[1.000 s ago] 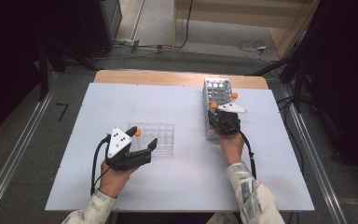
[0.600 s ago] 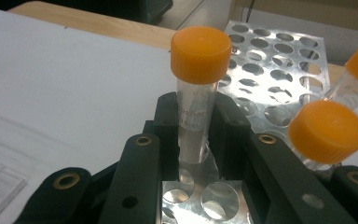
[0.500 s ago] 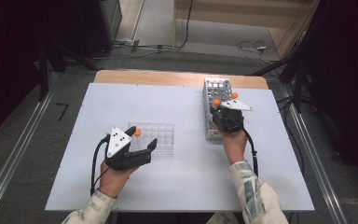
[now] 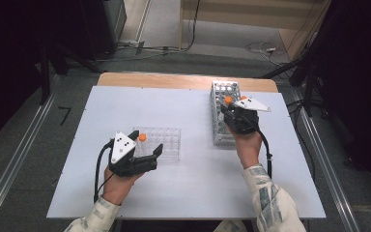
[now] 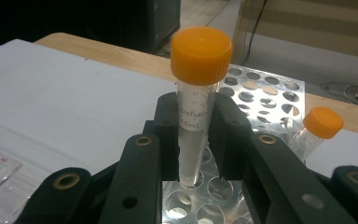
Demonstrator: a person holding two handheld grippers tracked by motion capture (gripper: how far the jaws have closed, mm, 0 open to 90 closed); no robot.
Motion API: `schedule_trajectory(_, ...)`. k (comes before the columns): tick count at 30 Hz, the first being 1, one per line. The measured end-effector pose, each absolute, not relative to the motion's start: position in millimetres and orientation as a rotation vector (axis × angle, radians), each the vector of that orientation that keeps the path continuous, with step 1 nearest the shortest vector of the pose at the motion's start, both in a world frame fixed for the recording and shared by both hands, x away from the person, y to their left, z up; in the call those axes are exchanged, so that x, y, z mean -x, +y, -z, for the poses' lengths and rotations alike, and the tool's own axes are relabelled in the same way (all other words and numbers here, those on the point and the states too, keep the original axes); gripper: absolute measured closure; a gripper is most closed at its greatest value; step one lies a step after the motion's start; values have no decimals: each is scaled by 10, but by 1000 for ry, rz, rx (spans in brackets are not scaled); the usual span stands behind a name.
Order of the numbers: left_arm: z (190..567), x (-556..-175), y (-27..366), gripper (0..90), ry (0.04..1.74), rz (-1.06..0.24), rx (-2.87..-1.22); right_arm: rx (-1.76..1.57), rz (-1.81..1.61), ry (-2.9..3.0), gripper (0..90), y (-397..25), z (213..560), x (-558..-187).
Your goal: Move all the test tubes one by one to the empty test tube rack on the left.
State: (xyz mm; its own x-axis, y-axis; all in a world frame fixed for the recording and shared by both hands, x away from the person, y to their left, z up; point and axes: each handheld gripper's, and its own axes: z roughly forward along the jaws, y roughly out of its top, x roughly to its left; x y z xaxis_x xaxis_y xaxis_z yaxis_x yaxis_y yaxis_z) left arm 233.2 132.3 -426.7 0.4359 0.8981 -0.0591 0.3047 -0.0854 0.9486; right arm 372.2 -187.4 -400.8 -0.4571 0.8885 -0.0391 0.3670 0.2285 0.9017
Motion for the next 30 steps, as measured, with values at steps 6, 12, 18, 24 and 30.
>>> schedule_trajectory(6, 4268, -2331, 1322, 142, 1069, -700, -1630, -1107, -1232, 1975, 710, -1861, 3939, -3597)
schedule_trajectory(12, 4269, -2329, 1318, 142, 1068, -700, -1634, -1057, -1280, 2029, 710, -1833, 3917, -3441)
schedule_trajectory(18, 4277, -2330, 1305, 143, 1067, -699, -1637, -1009, -1307, 2103, 710, -1783, 4028, -3273)
schedule_trajectory(24, 4278, -2326, 1298, 145, 1064, -697, -1639, -973, -1334, 2156, 710, -1725, 4102, -3139)
schedule_trajectory(30, 4278, -2318, 1283, 147, 1059, -693, -1646, -928, -1357, 2205, 710, -1647, 4155, -3006)
